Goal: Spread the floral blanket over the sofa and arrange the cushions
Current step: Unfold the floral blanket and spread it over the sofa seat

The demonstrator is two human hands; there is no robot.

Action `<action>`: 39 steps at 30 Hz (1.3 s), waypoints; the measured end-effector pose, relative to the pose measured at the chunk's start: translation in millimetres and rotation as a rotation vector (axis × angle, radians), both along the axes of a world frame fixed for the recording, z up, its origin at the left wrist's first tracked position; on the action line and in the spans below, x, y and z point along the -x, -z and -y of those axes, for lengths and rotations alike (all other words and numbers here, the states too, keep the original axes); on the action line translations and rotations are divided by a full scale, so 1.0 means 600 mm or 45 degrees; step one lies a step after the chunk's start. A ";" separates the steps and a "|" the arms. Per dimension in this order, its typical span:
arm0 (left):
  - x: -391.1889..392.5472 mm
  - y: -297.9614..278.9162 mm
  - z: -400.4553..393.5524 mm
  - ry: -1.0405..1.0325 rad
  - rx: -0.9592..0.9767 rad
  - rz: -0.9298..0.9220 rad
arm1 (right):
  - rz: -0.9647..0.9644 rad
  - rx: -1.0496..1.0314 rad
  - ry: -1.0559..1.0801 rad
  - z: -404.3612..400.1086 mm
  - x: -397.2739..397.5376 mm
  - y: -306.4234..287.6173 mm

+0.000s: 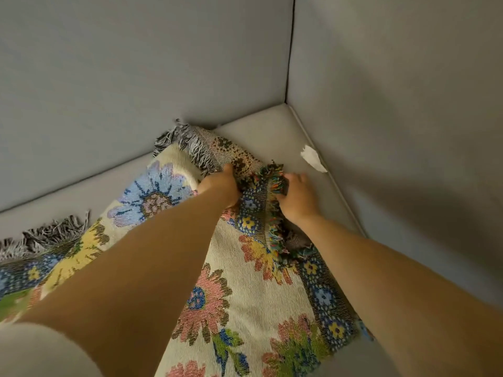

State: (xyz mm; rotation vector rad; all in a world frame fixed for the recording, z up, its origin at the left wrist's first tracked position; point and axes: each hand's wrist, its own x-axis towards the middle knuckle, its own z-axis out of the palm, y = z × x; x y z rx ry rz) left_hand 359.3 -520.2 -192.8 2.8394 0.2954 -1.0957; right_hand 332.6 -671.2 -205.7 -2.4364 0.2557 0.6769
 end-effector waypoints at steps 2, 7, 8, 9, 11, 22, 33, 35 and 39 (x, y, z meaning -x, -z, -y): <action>0.005 0.002 0.007 0.077 -0.090 0.021 | 0.089 0.072 -0.056 0.008 0.013 0.000; 0.001 0.004 0.010 0.173 -0.148 0.067 | 0.033 0.288 -0.293 0.044 0.036 -0.014; -0.002 0.005 0.010 0.169 -0.139 0.069 | -0.025 0.276 -0.340 0.050 0.039 -0.015; -0.003 0.007 0.010 0.151 -0.122 0.066 | -0.076 0.239 -0.368 0.053 0.041 -0.016; -0.010 0.009 0.011 0.042 -0.020 0.091 | -0.111 0.238 -0.407 0.059 0.036 -0.019; -0.085 -0.005 0.023 -0.043 0.421 0.240 | 0.335 0.131 -0.147 0.001 -0.042 -0.049; -0.136 0.036 0.029 0.211 0.490 0.102 | 0.303 0.081 0.179 0.015 -0.071 -0.023; -0.164 0.031 0.038 0.149 0.609 0.130 | 0.337 0.135 0.119 0.019 -0.081 -0.023; -0.138 0.028 0.026 0.062 0.724 0.194 | 0.388 0.130 -0.011 0.021 -0.051 -0.009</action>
